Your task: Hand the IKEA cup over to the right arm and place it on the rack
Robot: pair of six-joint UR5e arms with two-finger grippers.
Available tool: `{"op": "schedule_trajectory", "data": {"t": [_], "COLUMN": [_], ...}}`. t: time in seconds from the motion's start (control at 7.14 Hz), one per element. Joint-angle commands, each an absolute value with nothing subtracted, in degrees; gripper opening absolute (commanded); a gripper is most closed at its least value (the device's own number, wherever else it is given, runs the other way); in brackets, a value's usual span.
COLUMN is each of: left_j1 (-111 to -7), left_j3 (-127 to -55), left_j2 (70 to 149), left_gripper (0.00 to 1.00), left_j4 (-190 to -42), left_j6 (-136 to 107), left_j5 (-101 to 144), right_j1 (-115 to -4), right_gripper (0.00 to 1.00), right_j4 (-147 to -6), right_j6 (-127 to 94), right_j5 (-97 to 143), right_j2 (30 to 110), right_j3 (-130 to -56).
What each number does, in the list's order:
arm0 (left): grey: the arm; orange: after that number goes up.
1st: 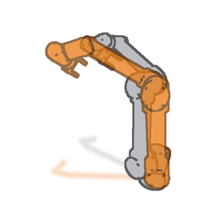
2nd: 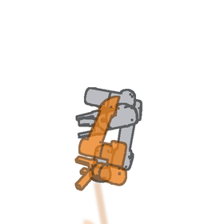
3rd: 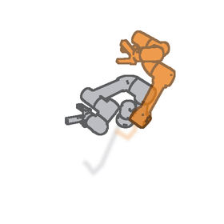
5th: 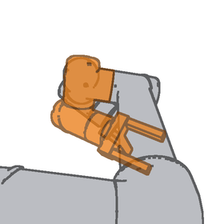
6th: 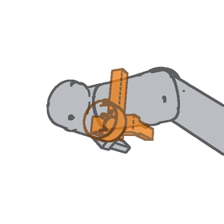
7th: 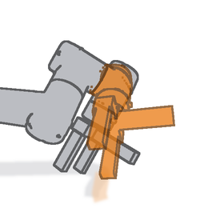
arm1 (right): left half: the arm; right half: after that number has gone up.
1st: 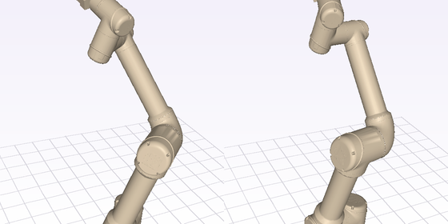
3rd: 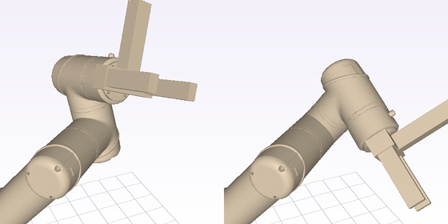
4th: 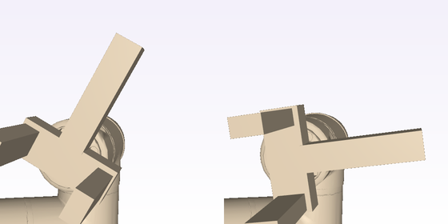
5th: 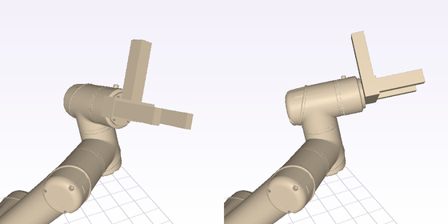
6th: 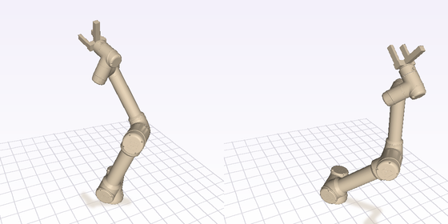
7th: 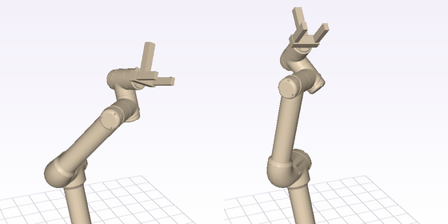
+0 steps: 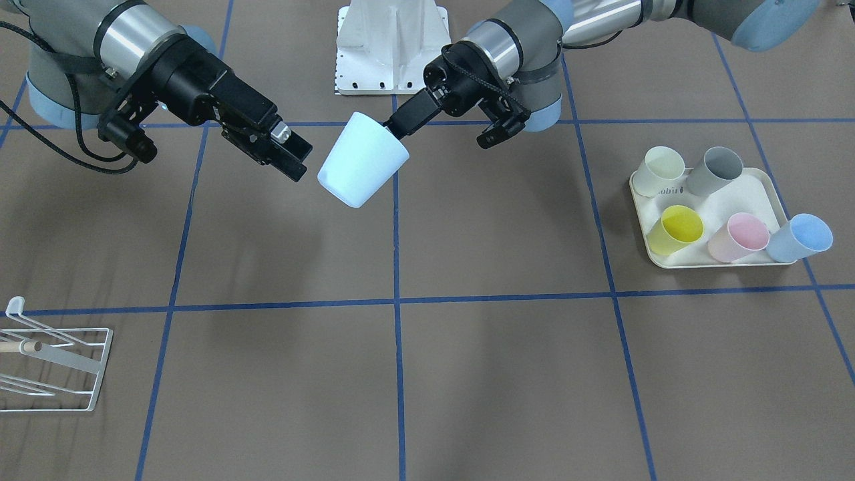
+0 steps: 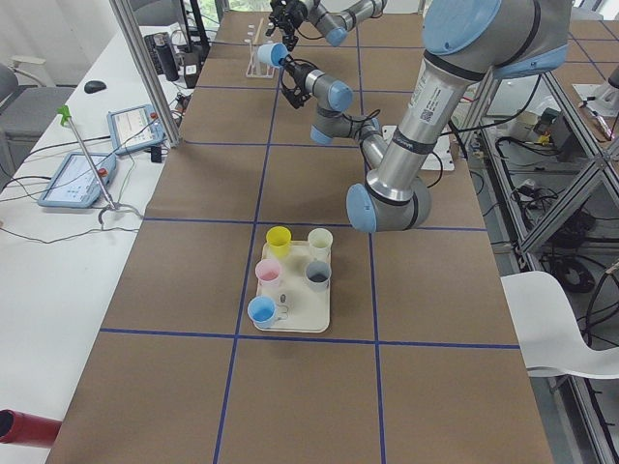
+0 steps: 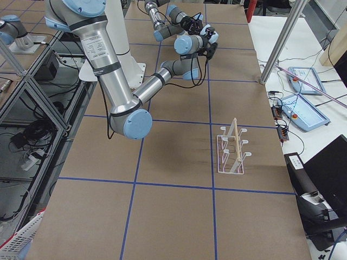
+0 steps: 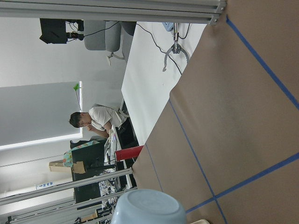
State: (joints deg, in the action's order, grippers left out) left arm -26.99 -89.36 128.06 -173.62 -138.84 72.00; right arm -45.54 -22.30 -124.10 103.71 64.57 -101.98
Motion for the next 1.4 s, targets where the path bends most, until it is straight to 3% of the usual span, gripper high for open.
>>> {"op": "schedule_trajectory", "data": {"t": [0.0,1.26], "left_j1": [-25.41,-23.82], "left_j3": [-87.90,-87.45], "left_j2": [129.81,131.92], "left_gripper": [0.00,0.00], "left_j4": [-173.41,-171.74], "left_j6": [-138.78,-138.69], "left_j5": [69.72,68.55], "right_j1": [-45.35,-45.18], "right_gripper": [1.00,1.00], "right_j4": [-22.24,-21.88], "right_j6": [-124.10,-124.10], "right_j5": [103.71,103.71], "right_j2": [64.51,64.42], "right_j3": [-101.95,-101.60]}}
